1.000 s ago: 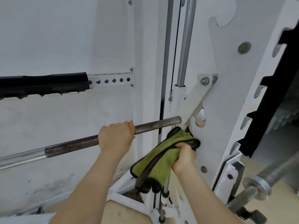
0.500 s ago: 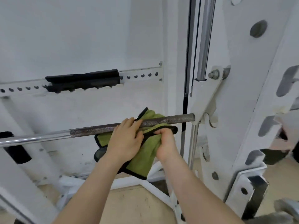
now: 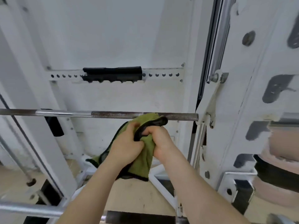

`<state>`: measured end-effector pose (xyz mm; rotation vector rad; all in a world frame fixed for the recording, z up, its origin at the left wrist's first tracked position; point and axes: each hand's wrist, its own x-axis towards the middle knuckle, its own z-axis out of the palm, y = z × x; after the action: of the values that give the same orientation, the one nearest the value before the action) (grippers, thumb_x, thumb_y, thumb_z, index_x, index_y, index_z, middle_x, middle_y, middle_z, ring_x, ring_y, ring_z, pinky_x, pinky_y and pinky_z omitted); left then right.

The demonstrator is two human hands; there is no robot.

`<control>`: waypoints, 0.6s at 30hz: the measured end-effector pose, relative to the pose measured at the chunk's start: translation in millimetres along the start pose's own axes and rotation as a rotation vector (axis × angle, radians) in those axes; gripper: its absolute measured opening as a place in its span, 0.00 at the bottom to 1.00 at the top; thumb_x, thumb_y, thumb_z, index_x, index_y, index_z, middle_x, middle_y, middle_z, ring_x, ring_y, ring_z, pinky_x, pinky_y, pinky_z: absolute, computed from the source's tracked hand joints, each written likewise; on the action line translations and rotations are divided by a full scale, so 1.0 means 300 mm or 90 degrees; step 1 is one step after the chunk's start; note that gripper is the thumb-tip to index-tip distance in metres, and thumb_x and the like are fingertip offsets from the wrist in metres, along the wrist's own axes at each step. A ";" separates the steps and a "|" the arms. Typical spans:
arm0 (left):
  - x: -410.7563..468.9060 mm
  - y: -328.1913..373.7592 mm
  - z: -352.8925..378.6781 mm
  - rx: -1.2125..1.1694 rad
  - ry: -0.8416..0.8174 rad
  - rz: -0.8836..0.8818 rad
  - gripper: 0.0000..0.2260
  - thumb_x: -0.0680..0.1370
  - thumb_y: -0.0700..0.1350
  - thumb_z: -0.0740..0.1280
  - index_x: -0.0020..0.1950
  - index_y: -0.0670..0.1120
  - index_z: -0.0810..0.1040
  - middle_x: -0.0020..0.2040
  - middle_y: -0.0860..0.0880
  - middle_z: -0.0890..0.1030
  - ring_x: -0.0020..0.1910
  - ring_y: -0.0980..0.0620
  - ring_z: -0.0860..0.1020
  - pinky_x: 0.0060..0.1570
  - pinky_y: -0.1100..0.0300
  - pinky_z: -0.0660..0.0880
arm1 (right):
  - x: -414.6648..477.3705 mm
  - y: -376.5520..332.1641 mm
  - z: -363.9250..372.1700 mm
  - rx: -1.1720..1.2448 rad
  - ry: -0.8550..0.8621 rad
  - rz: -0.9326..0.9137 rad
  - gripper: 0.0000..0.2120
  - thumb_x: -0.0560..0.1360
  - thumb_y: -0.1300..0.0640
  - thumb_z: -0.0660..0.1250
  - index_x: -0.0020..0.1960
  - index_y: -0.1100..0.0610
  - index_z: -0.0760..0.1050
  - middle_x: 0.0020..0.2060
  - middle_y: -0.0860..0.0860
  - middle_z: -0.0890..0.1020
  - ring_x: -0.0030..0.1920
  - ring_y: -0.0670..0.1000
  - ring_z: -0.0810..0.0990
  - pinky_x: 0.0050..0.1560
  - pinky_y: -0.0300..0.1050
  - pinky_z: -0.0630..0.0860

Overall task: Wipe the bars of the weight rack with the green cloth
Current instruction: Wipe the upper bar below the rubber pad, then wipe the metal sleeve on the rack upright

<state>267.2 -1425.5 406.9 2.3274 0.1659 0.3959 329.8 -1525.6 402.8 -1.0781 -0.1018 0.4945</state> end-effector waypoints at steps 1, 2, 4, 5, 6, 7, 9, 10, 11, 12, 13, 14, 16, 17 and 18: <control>-0.024 0.012 -0.014 -0.081 -0.025 0.009 0.26 0.68 0.43 0.65 0.65 0.58 0.70 0.51 0.56 0.81 0.49 0.54 0.79 0.48 0.55 0.76 | -0.054 -0.023 -0.012 -0.059 -0.022 -0.058 0.12 0.68 0.74 0.58 0.41 0.63 0.78 0.36 0.60 0.79 0.36 0.57 0.80 0.41 0.48 0.77; -0.045 0.036 -0.025 -0.169 -0.058 0.013 0.25 0.66 0.43 0.66 0.63 0.58 0.73 0.47 0.56 0.82 0.46 0.54 0.81 0.46 0.55 0.77 | -0.110 -0.051 -0.027 -0.130 -0.037 -0.117 0.12 0.69 0.73 0.59 0.43 0.63 0.79 0.37 0.59 0.81 0.39 0.56 0.82 0.44 0.50 0.79; -0.072 0.084 -0.022 -0.339 -0.144 0.004 0.19 0.65 0.43 0.65 0.54 0.54 0.80 0.40 0.50 0.83 0.37 0.50 0.80 0.35 0.56 0.74 | -0.234 -0.116 -0.071 -0.307 -0.022 -0.197 0.09 0.74 0.67 0.64 0.49 0.59 0.80 0.45 0.56 0.85 0.48 0.54 0.83 0.53 0.50 0.79; -0.093 0.115 -0.009 -0.398 -0.182 0.007 0.13 0.65 0.43 0.64 0.47 0.51 0.82 0.36 0.46 0.80 0.33 0.49 0.77 0.32 0.57 0.70 | -0.301 -0.153 -0.104 -0.401 -0.013 -0.202 0.08 0.76 0.63 0.66 0.52 0.56 0.80 0.48 0.53 0.85 0.51 0.51 0.83 0.55 0.47 0.79; -0.118 0.149 0.006 -0.430 -0.210 0.016 0.07 0.66 0.43 0.64 0.39 0.49 0.81 0.33 0.43 0.75 0.28 0.49 0.72 0.28 0.60 0.65 | -0.367 -0.193 -0.141 -0.482 -0.012 -0.195 0.08 0.77 0.58 0.67 0.54 0.52 0.80 0.50 0.49 0.85 0.52 0.47 0.82 0.56 0.45 0.79; -0.139 0.185 0.026 -0.445 -0.241 0.033 0.04 0.66 0.43 0.64 0.35 0.48 0.79 0.30 0.43 0.71 0.25 0.51 0.67 0.26 0.62 0.61 | -0.433 -0.233 -0.180 -0.538 -0.015 -0.190 0.08 0.77 0.55 0.68 0.56 0.50 0.80 0.51 0.46 0.84 0.53 0.44 0.82 0.57 0.43 0.78; -0.178 0.270 0.074 -0.460 -0.340 0.081 0.06 0.69 0.44 0.66 0.32 0.47 0.77 0.26 0.45 0.68 0.21 0.53 0.63 0.21 0.65 0.58 | -0.563 -0.299 -0.251 -0.579 0.005 -0.185 0.08 0.76 0.53 0.69 0.55 0.47 0.81 0.52 0.43 0.84 0.54 0.43 0.82 0.58 0.43 0.77; -0.199 0.315 0.093 -0.466 -0.390 0.103 0.08 0.71 0.45 0.68 0.31 0.47 0.78 0.24 0.46 0.68 0.19 0.53 0.63 0.20 0.66 0.59 | -0.619 -0.323 -0.286 -0.569 0.025 -0.190 0.07 0.76 0.55 0.69 0.53 0.47 0.81 0.51 0.43 0.85 0.54 0.43 0.82 0.58 0.42 0.77; -0.217 0.357 0.114 -0.475 -0.430 0.117 0.12 0.73 0.47 0.70 0.30 0.48 0.77 0.23 0.47 0.68 0.19 0.53 0.63 0.19 0.66 0.59 | -0.670 -0.342 -0.321 -0.545 0.047 -0.200 0.07 0.76 0.57 0.69 0.52 0.48 0.81 0.51 0.43 0.85 0.54 0.43 0.82 0.57 0.41 0.77; -0.233 0.394 0.142 -0.490 -0.458 0.129 0.15 0.74 0.50 0.69 0.28 0.48 0.76 0.22 0.47 0.67 0.19 0.52 0.62 0.19 0.66 0.60 | -0.711 -0.358 -0.361 -0.511 0.071 -0.212 0.08 0.75 0.60 0.69 0.52 0.50 0.81 0.50 0.45 0.85 0.53 0.45 0.83 0.56 0.41 0.78; -0.248 0.430 0.171 -0.504 -0.469 0.135 0.17 0.75 0.52 0.66 0.27 0.48 0.74 0.22 0.46 0.66 0.19 0.51 0.62 0.20 0.65 0.60 | -0.747 -0.370 -0.403 -0.472 0.101 -0.228 0.10 0.73 0.62 0.70 0.53 0.53 0.81 0.50 0.48 0.85 0.53 0.47 0.83 0.55 0.41 0.79; -0.261 0.464 0.203 -0.509 -0.471 0.145 0.18 0.76 0.53 0.63 0.27 0.48 0.73 0.22 0.45 0.66 0.20 0.50 0.63 0.21 0.64 0.61 | -0.778 -0.380 -0.445 -0.425 0.142 -0.246 0.11 0.71 0.64 0.71 0.53 0.56 0.81 0.49 0.50 0.86 0.51 0.49 0.84 0.52 0.42 0.80; -0.284 0.520 0.273 -0.472 -0.466 0.179 0.17 0.79 0.51 0.61 0.32 0.47 0.75 0.25 0.43 0.71 0.22 0.48 0.69 0.23 0.61 0.65 | -0.825 -0.398 -0.529 -0.315 0.228 -0.281 0.12 0.68 0.66 0.71 0.51 0.59 0.80 0.46 0.54 0.86 0.47 0.52 0.85 0.45 0.44 0.81; -0.296 0.542 0.308 -0.457 -0.460 0.200 0.14 0.81 0.48 0.60 0.38 0.47 0.77 0.27 0.43 0.75 0.24 0.48 0.72 0.25 0.60 0.67 | -0.841 -0.406 -0.574 -0.258 0.274 -0.305 0.11 0.69 0.68 0.70 0.50 0.59 0.80 0.45 0.55 0.86 0.45 0.54 0.85 0.43 0.45 0.82; -0.305 0.562 0.340 -0.452 -0.447 0.215 0.11 0.82 0.45 0.59 0.44 0.48 0.80 0.29 0.44 0.78 0.26 0.49 0.75 0.27 0.60 0.68 | -0.853 -0.418 -0.616 -0.207 0.333 -0.330 0.11 0.70 0.70 0.68 0.50 0.60 0.80 0.44 0.56 0.86 0.44 0.56 0.84 0.42 0.46 0.82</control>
<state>214.9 -1634.2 436.8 1.6506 -0.6172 -0.2013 203.5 -1835.0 462.5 -1.4090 0.0042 -0.2863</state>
